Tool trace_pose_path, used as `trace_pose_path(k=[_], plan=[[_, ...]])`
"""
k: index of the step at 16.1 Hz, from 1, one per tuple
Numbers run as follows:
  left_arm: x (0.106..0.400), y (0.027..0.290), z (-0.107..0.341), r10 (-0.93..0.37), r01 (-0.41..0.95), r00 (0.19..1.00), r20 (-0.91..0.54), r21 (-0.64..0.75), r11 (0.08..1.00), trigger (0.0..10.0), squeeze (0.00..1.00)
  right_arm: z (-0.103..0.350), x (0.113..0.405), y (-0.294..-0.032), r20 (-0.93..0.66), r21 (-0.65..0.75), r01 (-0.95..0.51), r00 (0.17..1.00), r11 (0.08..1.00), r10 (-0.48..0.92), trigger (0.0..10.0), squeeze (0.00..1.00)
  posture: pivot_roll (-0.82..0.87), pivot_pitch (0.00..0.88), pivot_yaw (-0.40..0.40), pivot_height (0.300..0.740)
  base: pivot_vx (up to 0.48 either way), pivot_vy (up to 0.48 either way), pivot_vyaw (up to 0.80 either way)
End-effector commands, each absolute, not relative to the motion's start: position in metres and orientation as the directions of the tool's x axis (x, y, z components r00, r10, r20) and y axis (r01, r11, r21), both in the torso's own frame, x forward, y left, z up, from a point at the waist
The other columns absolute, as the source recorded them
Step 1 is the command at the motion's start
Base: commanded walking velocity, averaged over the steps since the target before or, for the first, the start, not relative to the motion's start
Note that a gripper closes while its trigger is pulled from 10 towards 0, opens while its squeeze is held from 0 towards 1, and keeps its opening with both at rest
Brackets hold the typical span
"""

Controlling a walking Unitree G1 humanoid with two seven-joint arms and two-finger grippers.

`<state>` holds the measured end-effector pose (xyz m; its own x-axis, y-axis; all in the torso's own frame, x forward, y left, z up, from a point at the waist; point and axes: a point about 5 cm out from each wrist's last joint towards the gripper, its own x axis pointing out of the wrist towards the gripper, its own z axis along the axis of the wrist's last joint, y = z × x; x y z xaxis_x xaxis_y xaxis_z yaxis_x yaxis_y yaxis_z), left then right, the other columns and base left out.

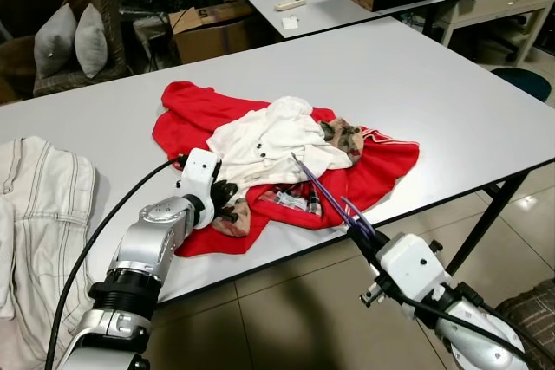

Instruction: Hang hanger

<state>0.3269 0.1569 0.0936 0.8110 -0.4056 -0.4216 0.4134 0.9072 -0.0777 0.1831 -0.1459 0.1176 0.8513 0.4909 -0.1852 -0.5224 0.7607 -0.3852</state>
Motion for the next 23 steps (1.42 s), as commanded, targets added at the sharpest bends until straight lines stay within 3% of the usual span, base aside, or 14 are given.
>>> trace_pose_path(k=[1,6,8,11,16,21,23], plan=[[0.329,0.157,0.104,-0.425,0.425,0.826,-0.371,-0.085,0.901,0.0,0.00,0.121,0.181,-0.142,-0.173,-0.391,-0.536,0.841,0.748,0.512,10.0,0.00,-0.07,0.000,0.128,0.740,0.000,0.000,0.00],[0.336,0.155,0.141,-0.485,0.485,0.852,-0.200,-0.053,0.873,0.0,0.00,0.122,0.180,-0.142,-0.162,-0.392,-0.527,0.846,0.754,0.507,10.0,0.00,-0.07,0.000,0.130,0.740,0.000,0.000,0.00],[0.333,0.149,0.162,-0.592,0.591,0.799,-0.103,-0.045,0.806,0.0,0.00,0.125,0.180,-0.141,-0.125,-0.390,-0.519,0.848,0.761,0.515,10.0,0.00,-0.07,0.000,0.132,0.740,0.000,0.000,0.00],[0.333,0.154,0.175,-0.618,0.619,0.784,-0.060,-0.008,0.785,0.0,0.00,0.133,0.177,-0.140,-0.079,-0.391,-0.527,0.836,0.755,0.543,10.0,0.00,-0.07,0.000,0.132,0.740,0.000,0.000,0.00],[0.336,0.165,0.193,-0.606,0.600,0.793,-0.060,0.247,0.760,0.0,0.00,0.139,0.167,-0.139,-0.061,-0.380,-0.577,0.795,0.723,0.603,10.0,0.00,-0.06,0.000,0.126,0.740,0.000,0.000,0.00],[0.336,0.164,0.213,-0.622,0.576,0.783,0.018,0.356,0.736,0.0,0.00,0.134,0.163,-0.138,-0.127,-0.372,-0.648,0.745,0.665,0.655,10.0,0.00,-0.06,0.000,0.116,0.740,0.000,0.000,0.00],[0.331,0.165,0.208,-0.642,0.589,0.766,-0.042,0.444,0.675,0.0,0.00,0.139,0.164,-0.142,-0.114,-0.394,-0.628,0.758,0.671,0.642,10.0,0.00,-0.06,0.000,0.113,0.740,0.000,0.000,0.00]])
